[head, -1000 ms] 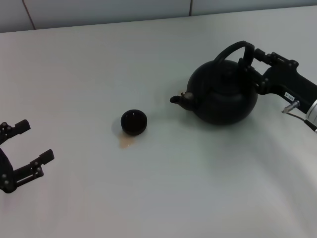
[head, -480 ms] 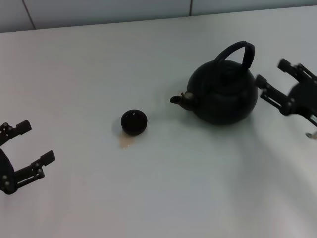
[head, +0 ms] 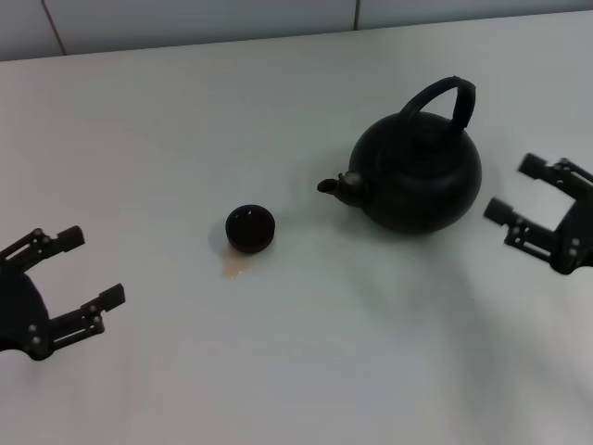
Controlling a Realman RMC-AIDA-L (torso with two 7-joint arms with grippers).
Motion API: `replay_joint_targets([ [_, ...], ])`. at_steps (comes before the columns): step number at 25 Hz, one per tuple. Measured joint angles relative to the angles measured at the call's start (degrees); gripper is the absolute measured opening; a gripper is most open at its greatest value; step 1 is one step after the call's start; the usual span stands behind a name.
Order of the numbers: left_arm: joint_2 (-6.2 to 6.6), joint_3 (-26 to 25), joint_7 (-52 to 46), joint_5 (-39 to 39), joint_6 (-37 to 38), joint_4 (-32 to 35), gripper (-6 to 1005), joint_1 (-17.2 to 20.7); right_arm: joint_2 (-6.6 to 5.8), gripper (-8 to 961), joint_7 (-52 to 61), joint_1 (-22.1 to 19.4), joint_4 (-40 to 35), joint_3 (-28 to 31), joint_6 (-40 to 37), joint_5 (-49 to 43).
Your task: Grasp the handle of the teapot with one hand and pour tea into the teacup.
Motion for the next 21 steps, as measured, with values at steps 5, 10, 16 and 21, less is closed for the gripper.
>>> replay_joint_targets([
  [5, 0.70, 2.70, -2.88, 2.46, -0.40, 0.78, 833, -2.83, -2.81, 758, 12.50, 6.42, -8.69, -1.26, -4.02, -16.43],
  [10, 2.23, 2.93, -7.52, 6.87, -0.21, 1.41, 833, -6.47, -3.48, 758, 19.00, 11.03, -15.89, -1.29, -5.31, -25.30],
  [16, 3.62, 3.09, -11.25, 10.36, -0.12, 2.08, 833, -9.59, -1.88, 758, 21.11, 12.82, -22.16, -1.72, -5.17, -29.72],
  [21, 3.29, 3.52, -11.42, 11.72, -0.47, 2.18, 833, -10.84, -1.56, 758, 21.19, 13.62, -22.31, -1.90, -4.79, -29.99],
])
